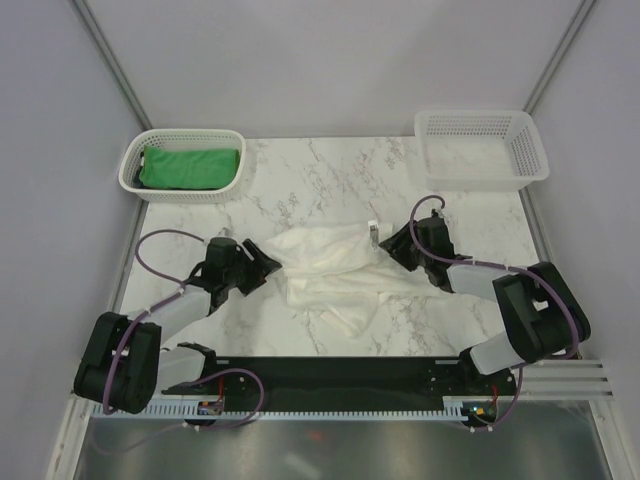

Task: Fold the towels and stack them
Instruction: Flatten out the crumpled towel

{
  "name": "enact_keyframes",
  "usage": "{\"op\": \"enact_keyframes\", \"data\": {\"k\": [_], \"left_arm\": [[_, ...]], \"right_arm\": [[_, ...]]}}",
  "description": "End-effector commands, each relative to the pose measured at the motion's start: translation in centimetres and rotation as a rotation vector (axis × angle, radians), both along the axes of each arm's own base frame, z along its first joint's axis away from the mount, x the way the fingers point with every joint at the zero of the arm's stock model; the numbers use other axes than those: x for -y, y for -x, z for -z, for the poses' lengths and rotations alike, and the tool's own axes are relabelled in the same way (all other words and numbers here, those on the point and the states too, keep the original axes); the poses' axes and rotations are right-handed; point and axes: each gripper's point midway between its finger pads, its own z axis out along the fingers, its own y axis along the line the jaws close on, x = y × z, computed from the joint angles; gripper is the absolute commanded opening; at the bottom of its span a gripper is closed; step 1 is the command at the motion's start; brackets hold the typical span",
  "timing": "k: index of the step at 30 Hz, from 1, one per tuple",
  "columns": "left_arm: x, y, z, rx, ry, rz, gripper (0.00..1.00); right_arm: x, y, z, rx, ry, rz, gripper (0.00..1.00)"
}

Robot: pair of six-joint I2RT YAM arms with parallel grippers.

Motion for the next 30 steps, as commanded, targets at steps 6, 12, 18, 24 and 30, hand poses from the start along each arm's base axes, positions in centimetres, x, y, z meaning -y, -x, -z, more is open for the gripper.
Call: {"op": "enact_keyframes", "data": {"k": [6, 12, 18, 24, 30], "left_arm": [[-0.8, -2.0, -1.0, 0.066, -0.074, -0.013, 0.68], [-0.8, -2.0, -1.7, 0.072, -0.093, 0.007, 0.60], [-1.3, -2.2, -2.8, 0.086, -0.134, 0.013, 0.60], [-1.4, -2.2, -2.7, 0.079, -0.147, 0.014, 0.59], [-1.3, -2.3, -2.4, 0.073, -0.141, 0.013, 0.50]], "right_arm": [[0.2, -0.9, 0.4, 0.066, 0.018, 0.001, 0.53], [0.2, -0.9, -0.3, 0.070, 0.025, -0.008, 0.37], [1.3, -0.8, -2.3, 0.096, 0.086, 0.002, 0.45], [1.6, -0.6, -4.0, 0.136, 0.103, -0.002, 0.36], [0.9, -0.8, -4.1, 0.134, 0.075, -0.016, 0.25]]}}
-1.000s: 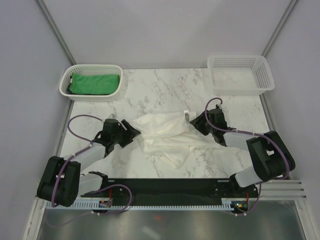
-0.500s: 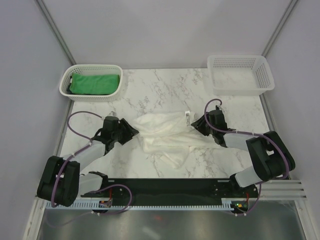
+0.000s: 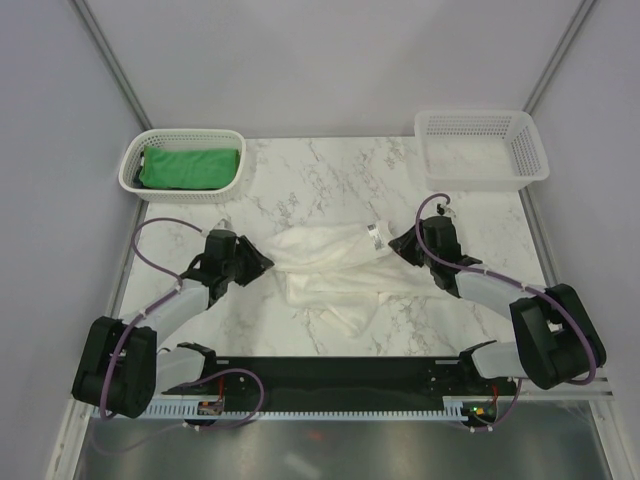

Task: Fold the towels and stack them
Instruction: Flatten out the crumpled towel

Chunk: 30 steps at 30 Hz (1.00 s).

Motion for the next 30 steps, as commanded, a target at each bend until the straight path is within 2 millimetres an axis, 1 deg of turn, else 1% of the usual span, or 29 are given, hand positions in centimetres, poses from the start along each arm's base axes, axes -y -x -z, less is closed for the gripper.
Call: {"op": "enact_keyframes", "data": {"k": [1, 2, 3, 5, 6, 8, 9, 10, 11, 12, 13, 14, 15, 16, 17, 19, 20, 21, 22, 23, 25, 26, 27, 28, 29, 30], "left_arm": [[-0.3, -1.2, -1.0, 0.050, -0.035, 0.001, 0.47], [-0.2, -1.3, -1.0, 0.053, -0.035, 0.002, 0.43], [-0.2, -1.4, -1.2, 0.059, -0.033, 0.003, 0.37], [0.0, -1.5, -1.4, 0.068, -0.028, 0.011, 0.33], [0.1, -1.5, -1.4, 0.067, -0.024, 0.018, 0.28], [0.2, -1.5, -1.5, 0.066, -0.020, 0.026, 0.20], [0.5, -1.5, -1.7, 0.068, -0.012, 0.038, 0.13], [0.6, -1.5, -1.9, 0.073, -0.010, 0.046, 0.10], [0.8, -1.8, -2.4, 0.081, -0.005, 0.054, 0.06], [0.9, -1.3, -2.4, 0.060, -0.002, 0.069, 0.02], [1.1, -1.4, -2.8, 0.068, -0.004, 0.087, 0.02], [1.6, -1.5, -3.8, 0.082, 0.011, 0.112, 0.02], [1.7, -1.5, -4.2, 0.082, 0.012, 0.124, 0.02], [1.7, -1.2, -4.4, 0.075, 0.007, 0.141, 0.02], [2.0, -1.4, -5.3, 0.092, 0.013, 0.156, 0.02], [2.4, -0.9, -6.0, 0.088, 0.025, 0.193, 0.02], [2.6, -0.9, -7.1, 0.110, 0.031, 0.206, 0.02], [2.9, -0.7, -7.6, 0.116, 0.034, 0.228, 0.02], [2.9, -0.5, -7.8, 0.111, 0.034, 0.241, 0.02], [3.1, -0.7, -8.5, 0.118, 0.034, 0.256, 0.02], [3.3, -0.6, -8.4, 0.100, 0.024, 0.294, 0.02], [3.3, -0.7, -8.1, 0.081, 0.015, 0.298, 0.02], [3.3, -0.9, -7.0, 0.050, 0.004, 0.308, 0.02], [3.5, -1.1, -6.6, 0.050, 0.002, 0.315, 0.02], [3.6, -1.2, -5.8, 0.049, 0.001, 0.323, 0.02], [3.7, -2.2, -5.3, 0.071, -0.004, 0.322, 0.06]], "right_arm": [[-0.4, -1.1, -1.4, 0.041, -0.008, -0.003, 0.24], [-0.4, -1.1, -1.4, 0.042, -0.009, -0.003, 0.23], [-0.4, -1.2, -1.4, 0.043, -0.011, -0.002, 0.23], [-0.5, -1.2, -1.5, 0.043, -0.014, -0.004, 0.20], [-0.5, -1.3, -1.6, 0.044, -0.017, -0.004, 0.17], [-0.6, -1.3, -1.7, 0.045, -0.018, -0.005, 0.09], [-0.6, -1.4, -2.0, 0.053, -0.019, -0.006, 0.01], [-0.6, -1.4, -2.0, 0.049, -0.017, -0.007, 0.00], [-0.6, -1.4, -2.6, 0.062, -0.012, -0.013, 0.00], [-0.6, -1.5, -3.1, 0.063, -0.005, -0.017, 0.00], [-0.6, -1.5, -4.1, 0.079, -0.004, -0.021, 0.00], [-0.5, -1.8, -5.1, 0.099, 0.007, -0.022, 0.00], [-0.3, -1.7, -5.4, 0.096, 0.020, -0.022, 0.00], [-0.3, -1.8, -6.1, 0.108, 0.024, -0.021, 0.00], [-0.2, -1.9, -7.2, 0.132, 0.023, -0.021, 0.00], [-0.2, -2.0, -9.3, 0.167, 0.019, -0.022, 0.00], [-0.3, -2.2, -10.5, 0.190, 0.013, -0.024, 0.00], [-0.2, -2.0, -11.1, 0.192, 0.013, -0.024, 0.00], [-0.2, -1.8, -12.1, 0.213, 0.005, -0.025, 0.00], [0.1, -1.6, -12.5, 0.213, 0.009, -0.018, 0.00], [0.5, -1.0, -12.8, 0.199, 0.003, 0.004, 0.00], [0.5, -0.6, -12.5, 0.184, 0.001, 0.003, 0.00], [0.6, 0.0, -11.4, 0.156, -0.002, 0.002, 0.00], [0.5, 0.5, -11.4, 0.151, -0.035, 0.013, 0.00], [0.3, 0.9, -10.9, 0.142, -0.052, 0.006, 0.00], [0.3, 1.5, -9.6, 0.125, -0.064, 0.007, 0.00]]}}
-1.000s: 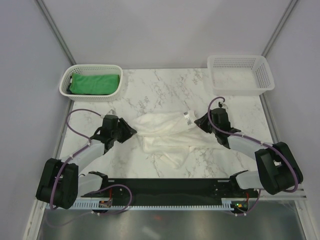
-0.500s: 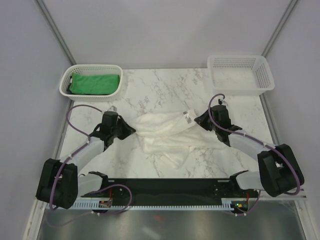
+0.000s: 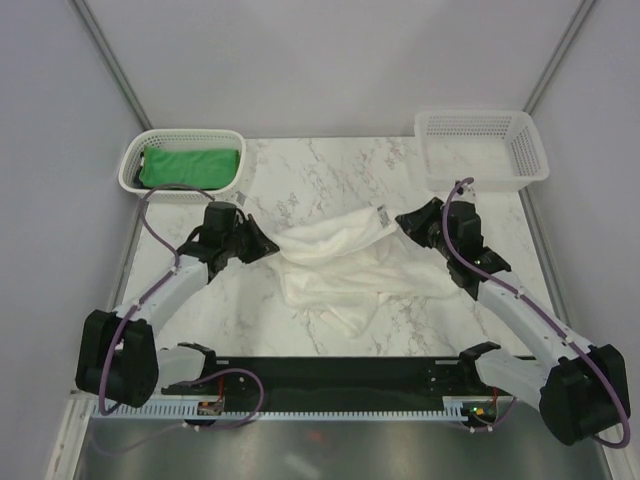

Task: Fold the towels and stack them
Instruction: Flatten out the crumpled towel

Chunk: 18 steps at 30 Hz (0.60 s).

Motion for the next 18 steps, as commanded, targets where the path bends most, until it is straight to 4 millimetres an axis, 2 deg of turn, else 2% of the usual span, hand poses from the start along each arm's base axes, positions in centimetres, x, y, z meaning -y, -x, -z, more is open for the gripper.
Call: {"op": "enact_keyframes", "data": {"k": [1, 2, 3, 4, 6, 7, 8, 9, 11, 13, 15, 17, 18], "left_arm": [[0.6, -0.7, 1.9, 0.013, -0.032, 0.081, 0.09], [0.8, -1.1, 2.3, 0.015, -0.025, 0.088, 0.11], [1.9, -1.9, 1.5, 0.062, 0.018, 0.130, 0.13], [2.4, -2.2, 2.7, 0.027, 0.028, 0.144, 0.14], [3.5, -3.6, 2.0, 0.040, 0.059, 0.187, 0.18], [3.8, -4.0, 2.9, 0.014, 0.060, 0.198, 0.19], [4.1, -4.9, 2.1, 0.034, 0.065, 0.205, 0.22], [4.4, -5.1, 1.9, 0.042, 0.068, 0.224, 0.32], [4.6, -5.6, 1.4, 0.054, 0.075, 0.231, 0.41], [4.3, -5.2, 2.0, 0.013, 0.056, 0.223, 0.48], [3.6, -4.9, 2.8, -0.021, 0.020, 0.191, 0.50], [2.8, -3.8, 3.6, -0.055, -0.011, 0.169, 0.52], [2.2, -3.8, 3.3, -0.044, -0.034, 0.142, 0.53]], "right_arm": [[0.1, 2.0, 2.8, -0.078, -0.064, 0.022, 0.00], [-0.3, 2.5, 3.1, -0.085, -0.089, 0.004, 0.00], [-0.4, 2.7, 3.6, -0.085, -0.113, 0.003, 0.00], [-0.6, 2.8, 3.4, -0.081, -0.137, 0.000, 0.00], [-1.3, 2.6, 2.6, -0.057, -0.195, -0.013, 0.00], [-1.3, 2.5, 2.4, -0.052, -0.206, -0.010, 0.00], [-1.4, 2.2, 2.0, -0.043, -0.216, -0.007, 0.00], [-1.4, 1.8, 1.4, -0.029, -0.217, -0.002, 0.00], [-1.4, 1.3, 1.4, -0.034, -0.201, 0.004, 0.00], [-1.5, 0.7, 1.1, -0.033, -0.193, 0.010, 0.00], [-1.6, 0.3, 0.8, -0.026, -0.195, 0.007, 0.00], [-1.7, 0.1, 1.4, -0.040, -0.185, 0.010, 0.00], [-1.7, 0.0, 1.5, -0.042, -0.182, 0.009, 0.00]]}}
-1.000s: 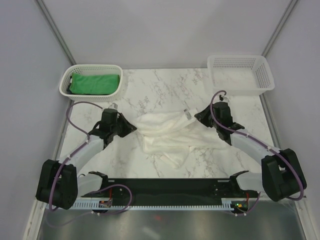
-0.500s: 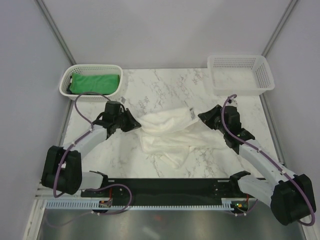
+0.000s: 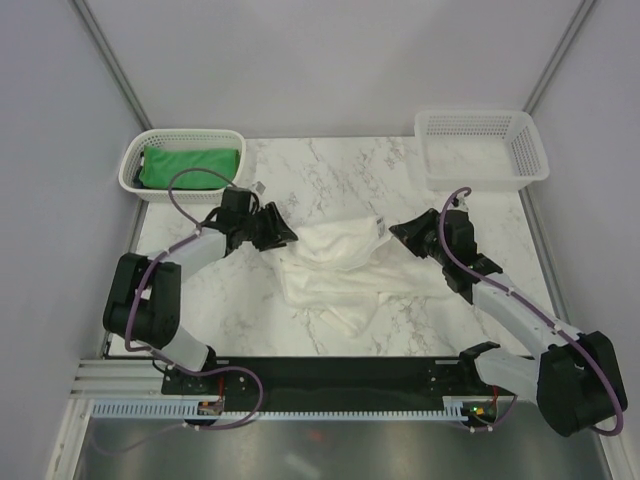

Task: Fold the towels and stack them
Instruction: Flatten out the crumpled towel

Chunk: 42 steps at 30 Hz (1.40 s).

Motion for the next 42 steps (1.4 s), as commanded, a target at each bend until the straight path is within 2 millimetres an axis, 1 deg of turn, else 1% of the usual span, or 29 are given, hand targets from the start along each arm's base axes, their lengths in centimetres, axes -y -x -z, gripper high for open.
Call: {"op": "enact_keyframes", "data": {"k": [1, 2, 6, 8, 12, 14, 16, 17, 19, 20, 22, 23, 24, 25, 26, 27, 28, 29, 30, 31, 32, 33, 34, 37, 38, 40, 42], "left_arm": [[-1.5, 1.0, -0.3, 0.012, -0.082, -0.019, 0.53], [-2.0, 1.6, 0.3, -0.019, -0.109, -0.034, 0.53], [-3.2, 2.5, 0.8, -0.063, -0.161, -0.075, 0.52], [-3.8, 2.7, 0.6, -0.056, -0.177, -0.104, 0.53], [-4.2, 3.4, 0.4, -0.072, -0.173, -0.136, 0.56], [-4.7, 3.6, -0.3, -0.053, -0.186, -0.160, 0.57], [-5.8, 3.7, -0.6, -0.040, -0.225, -0.210, 0.59], [-6.1, 3.7, -1.6, -0.010, -0.222, -0.227, 0.59], [-6.4, 4.2, -2.1, 0.010, -0.213, -0.250, 0.61], [-6.4, 4.3, -3.0, 0.044, -0.197, -0.252, 0.61], [-6.4, 4.7, -3.3, 0.085, -0.184, -0.243, 0.62], [-6.8, 5.3, -2.4, 0.085, -0.194, -0.252, 0.63], [-6.8, 5.5, -2.7, 0.103, -0.178, -0.259, 0.65], [-6.8, 6.0, -1.7, 0.088, -0.171, -0.251, 0.65], [-6.5, 6.1, -1.6, 0.089, -0.152, -0.240, 0.65], [-5.6, 5.9, -1.6, 0.087, -0.098, -0.218, 0.64], [-5.3, 6.2, -0.7, 0.064, -0.083, -0.208, 0.62], [-5.1, 6.1, -0.3, 0.055, -0.068, -0.206, 0.60], [-4.8, 5.7, -0.3, 0.056, -0.030, -0.206, 0.58], [-4.5, 5.5, 0.2, 0.047, -0.013, -0.196, 0.57], [-4.1, 5.8, 0.6, 0.040, 0.013, -0.179, 0.57], [-3.9, 5.1, 0.3, 0.063, 0.040, -0.189, 0.57], [-3.8, 5.0, 0.8, 0.048, 0.045, -0.190, 0.58], [-4.0, 4.7, 1.7, 0.003, 0.018, -0.208, 0.59], [-4.2, 4.7, 2.5, -0.021, 0.006, -0.211, 0.60], [-4.6, 4.6, 3.0, -0.018, -0.006, -0.234, 0.61], [-5.0, 4.4, 2.9, 0.005, -0.003, -0.265, 0.60]], "right_arm": [[-0.5, -1.4, -2.2, 0.063, -0.022, 0.001, 0.00], [-0.5, -1.3, -2.0, 0.060, -0.018, 0.000, 0.00], [-0.3, -1.3, -2.1, 0.066, -0.010, 0.006, 0.00], [-0.3, -1.3, -2.3, 0.072, -0.007, 0.006, 0.00], [-0.1, -1.3, -2.5, 0.073, 0.000, 0.012, 0.00], [-0.1, -1.2, -2.4, 0.074, 0.003, 0.011, 0.00], [0.0, -1.2, -2.3, 0.071, 0.008, 0.014, 0.00], [0.1, -1.2, -2.3, 0.071, 0.007, 0.016, 0.00], [0.0, -1.1, -2.4, 0.074, 0.006, 0.013, 0.00], [0.0, -1.1, -2.4, 0.073, 0.007, 0.013, 0.00], [0.1, -1.0, -2.5, 0.076, 0.007, 0.013, 0.00], [0.1, -1.0, -2.5, 0.076, 0.007, 0.013, 0.00], [0.1, -0.9, -2.5, 0.077, 0.009, 0.013, 0.00], [0.2, -0.9, -2.4, 0.075, 0.010, 0.015, 0.00], [0.2, -0.8, -2.4, 0.075, 0.010, 0.015, 0.00], [0.2, -0.8, -2.4, 0.077, 0.012, 0.016, 0.00], [0.3, -0.8, -2.4, 0.079, 0.011, 0.016, 0.00], [0.4, -0.8, -2.4, 0.077, 0.011, 0.020, 0.00], [0.3, -0.7, -2.4, 0.078, 0.010, 0.020, 0.00], [0.3, -0.8, -2.6, 0.081, 0.009, 0.021, 0.00], [0.3, -0.8, -2.8, 0.086, 0.010, 0.019, 0.00], [0.4, -0.8, -2.8, 0.086, 0.012, 0.021, 0.00], [0.3, -0.8, -2.9, 0.090, 0.014, 0.018, 0.00], [0.4, -0.8, -3.1, 0.094, 0.016, 0.020, 0.00], [0.4, -0.8, -3.2, 0.095, 0.015, 0.022, 0.00], [0.4, -0.8, -3.0, 0.091, 0.018, 0.021, 0.00], [0.5, -0.7, -2.8, 0.088, 0.018, 0.022, 0.00]]}}
